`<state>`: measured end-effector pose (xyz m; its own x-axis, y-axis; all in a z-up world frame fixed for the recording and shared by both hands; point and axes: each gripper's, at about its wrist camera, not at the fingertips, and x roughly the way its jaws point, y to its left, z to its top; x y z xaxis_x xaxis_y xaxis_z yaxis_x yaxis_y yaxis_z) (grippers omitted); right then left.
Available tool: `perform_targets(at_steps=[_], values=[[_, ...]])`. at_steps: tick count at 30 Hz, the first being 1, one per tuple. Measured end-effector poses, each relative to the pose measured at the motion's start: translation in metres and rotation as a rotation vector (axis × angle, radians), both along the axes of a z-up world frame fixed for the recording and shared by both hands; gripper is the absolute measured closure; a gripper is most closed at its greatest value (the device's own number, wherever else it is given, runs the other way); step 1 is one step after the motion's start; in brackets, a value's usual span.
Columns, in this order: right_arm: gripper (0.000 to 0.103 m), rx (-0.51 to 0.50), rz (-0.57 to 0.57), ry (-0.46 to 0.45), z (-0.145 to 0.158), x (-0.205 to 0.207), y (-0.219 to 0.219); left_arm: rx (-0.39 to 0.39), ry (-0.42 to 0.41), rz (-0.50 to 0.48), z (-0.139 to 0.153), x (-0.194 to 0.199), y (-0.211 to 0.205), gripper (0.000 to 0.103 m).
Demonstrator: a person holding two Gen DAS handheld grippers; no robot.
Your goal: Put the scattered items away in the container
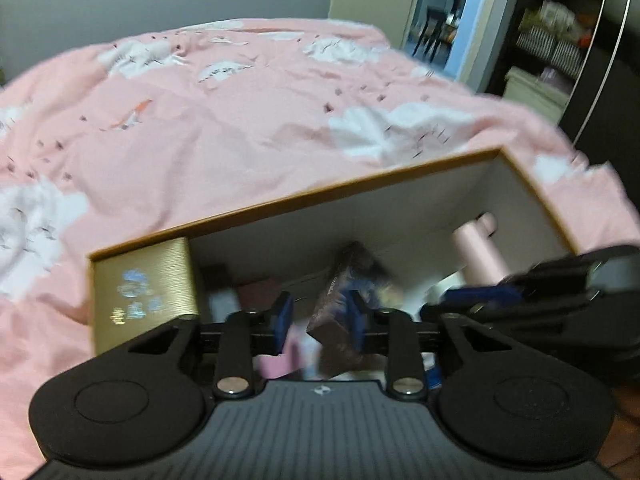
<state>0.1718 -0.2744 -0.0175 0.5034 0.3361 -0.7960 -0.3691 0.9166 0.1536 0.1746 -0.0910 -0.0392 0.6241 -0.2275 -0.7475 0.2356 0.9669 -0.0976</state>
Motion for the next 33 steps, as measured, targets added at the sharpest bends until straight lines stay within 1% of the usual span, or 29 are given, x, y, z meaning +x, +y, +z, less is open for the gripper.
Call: perform_targets(at_steps=[3, 6, 9, 12, 13, 14, 16, 19, 21, 22, 23, 25, 26, 29, 31, 33], values=[[0.077, 0.009, -0.004, 0.011, 0.0, 0.003, 0.001, 0.025, 0.03, 0.001, -0.004, -0.001, 0.0, 0.08], [0.077, 0.008, -0.003, 0.024, 0.0, 0.005, 0.002, 0.032, 0.024, 0.006, -0.003, -0.003, 0.002, 0.08], [0.077, -0.001, 0.034, 0.028, 0.003, 0.003, 0.006, 0.019, 0.013, 0.009, 0.003, -0.007, 0.008, 0.08], [0.076, -0.016, 0.069, 0.028, 0.007, -0.001, 0.01, 0.04, 0.02, 0.003, 0.008, -0.009, 0.011, 0.08], [0.072, -0.017, 0.076, 0.028, 0.008, -0.002, 0.012, 0.04, 0.022, -0.002, 0.009, -0.011, 0.012, 0.08], [0.066, -0.017, 0.082, 0.03, 0.01, -0.002, 0.013, 0.034, 0.025, -0.007, 0.01, -0.013, 0.013, 0.08], [0.06, -0.019, 0.084, 0.04, 0.01, 0.002, 0.015, 0.009, 0.026, -0.017, 0.01, -0.014, 0.015, 0.08], [0.06, -0.014, 0.06, 0.085, 0.009, 0.015, 0.013, 0.004, 0.034, -0.034, 0.007, -0.013, 0.013, 0.08], [0.06, -0.016, 0.025, 0.113, 0.007, 0.024, 0.011, -0.022, 0.057, -0.054, 0.006, -0.012, 0.011, 0.08], [0.063, -0.022, 0.021, 0.122, 0.006, 0.027, 0.012, -0.039, 0.069, -0.065, 0.005, -0.011, 0.01, 0.08], [0.068, -0.029, 0.028, 0.126, 0.005, 0.027, 0.014, -0.044, 0.078, -0.073, 0.004, -0.011, 0.008, 0.08], [0.07, -0.055, 0.049, 0.122, 0.002, 0.025, 0.018, -0.02, 0.093, -0.074, 0.0, -0.009, 0.004, 0.081], [0.071, -0.073, 0.054, 0.116, 0.001, 0.023, 0.02, -0.014, 0.105, -0.074, -0.003, -0.007, 0.003, 0.083], [0.072, -0.092, 0.065, 0.114, -0.002, 0.019, 0.021, -0.03, 0.129, -0.063, -0.01, 0.001, 0.001, 0.084], [0.073, -0.093, 0.068, 0.13, -0.004, 0.019, 0.019, -0.021, 0.122, -0.057, -0.013, 0.004, -0.001, 0.084], [0.073, -0.094, 0.07, 0.149, -0.008, 0.019, 0.017, 0.002, 0.094, -0.049, -0.013, 0.008, -0.004, 0.084]])
